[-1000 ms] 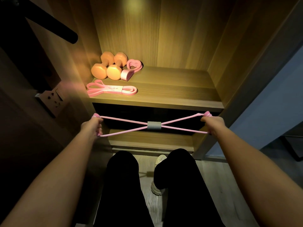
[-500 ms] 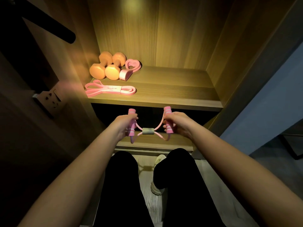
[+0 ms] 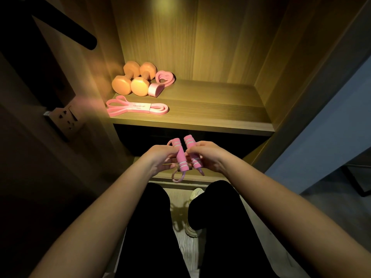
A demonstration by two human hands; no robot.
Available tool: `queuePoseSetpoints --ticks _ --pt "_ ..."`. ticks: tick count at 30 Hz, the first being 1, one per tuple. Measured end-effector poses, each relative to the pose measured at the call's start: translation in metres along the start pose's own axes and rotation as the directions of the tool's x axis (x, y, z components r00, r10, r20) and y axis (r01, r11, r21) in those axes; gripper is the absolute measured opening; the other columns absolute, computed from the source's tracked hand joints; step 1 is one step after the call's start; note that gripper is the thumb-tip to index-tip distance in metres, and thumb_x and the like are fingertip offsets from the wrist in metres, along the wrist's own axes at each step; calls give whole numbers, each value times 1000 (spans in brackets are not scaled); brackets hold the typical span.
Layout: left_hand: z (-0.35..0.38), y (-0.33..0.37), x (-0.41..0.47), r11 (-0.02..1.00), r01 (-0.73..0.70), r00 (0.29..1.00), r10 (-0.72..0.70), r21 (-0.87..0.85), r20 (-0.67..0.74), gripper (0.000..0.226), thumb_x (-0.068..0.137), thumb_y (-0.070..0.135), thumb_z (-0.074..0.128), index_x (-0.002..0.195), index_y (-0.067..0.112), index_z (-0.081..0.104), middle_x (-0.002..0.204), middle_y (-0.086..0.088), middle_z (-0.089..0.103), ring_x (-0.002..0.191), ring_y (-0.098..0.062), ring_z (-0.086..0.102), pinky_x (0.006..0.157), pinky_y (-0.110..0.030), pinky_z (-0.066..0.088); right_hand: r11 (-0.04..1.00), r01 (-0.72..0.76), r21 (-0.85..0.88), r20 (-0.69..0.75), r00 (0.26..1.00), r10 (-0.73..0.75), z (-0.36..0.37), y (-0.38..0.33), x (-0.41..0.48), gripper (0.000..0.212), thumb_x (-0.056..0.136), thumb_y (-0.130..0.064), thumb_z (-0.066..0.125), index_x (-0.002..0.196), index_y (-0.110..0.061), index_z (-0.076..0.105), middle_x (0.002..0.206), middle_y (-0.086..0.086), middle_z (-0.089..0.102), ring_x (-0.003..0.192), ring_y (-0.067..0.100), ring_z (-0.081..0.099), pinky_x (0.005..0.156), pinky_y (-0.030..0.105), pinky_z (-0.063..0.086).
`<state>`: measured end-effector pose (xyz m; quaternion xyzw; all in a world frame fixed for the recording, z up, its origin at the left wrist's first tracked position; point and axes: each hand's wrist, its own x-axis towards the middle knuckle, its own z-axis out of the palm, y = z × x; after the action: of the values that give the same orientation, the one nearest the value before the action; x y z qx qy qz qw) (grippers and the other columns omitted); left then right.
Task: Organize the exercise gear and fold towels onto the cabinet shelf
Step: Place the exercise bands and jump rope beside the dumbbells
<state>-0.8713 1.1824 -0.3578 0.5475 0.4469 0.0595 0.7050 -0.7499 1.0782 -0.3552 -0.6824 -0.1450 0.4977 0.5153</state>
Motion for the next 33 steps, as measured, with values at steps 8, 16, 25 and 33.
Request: queuePoseSetpoints --ticks 8,16,25,33 --pt "-10 -2 0 989 -127 992 126 71 12 5 89 8 66 92 6 70 80 -8 73 62 -11 63 58 -21 50 986 52 -160 -59 996 -62 -1 -3 -1 22 81 -3 71 94 -11 55 91 14 64 64 19 65 48 27 52" --pt "-37 -32 11 944 -150 987 161 294 -15 27 91 5 63 116 13 60 99 -2 64 85 -15 61 66 -25 48 994 98 48 -4 995 -98 -16 -36 -17 19 88 2 63 106 3 56 104 25 63 92 33 64 88 48 55" --pt "-9 -33 16 900 -405 910 380 160 164 46 81 6 75 117 26 54 113 8 62 107 -11 58 82 -18 49 950 116 289 180 969 -172 -25 -86 -63 34 83 -6 60 115 2 54 95 18 67 87 23 67 86 38 54" --pt "11 -14 6 828 -561 822 559 -13 110 29 86 8 70 103 30 66 91 20 72 87 7 65 68 -12 50 856 -19 517 216 970 -109 -50 -91 -71 42 78 -8 57 116 9 52 95 18 70 80 23 72 73 32 59"
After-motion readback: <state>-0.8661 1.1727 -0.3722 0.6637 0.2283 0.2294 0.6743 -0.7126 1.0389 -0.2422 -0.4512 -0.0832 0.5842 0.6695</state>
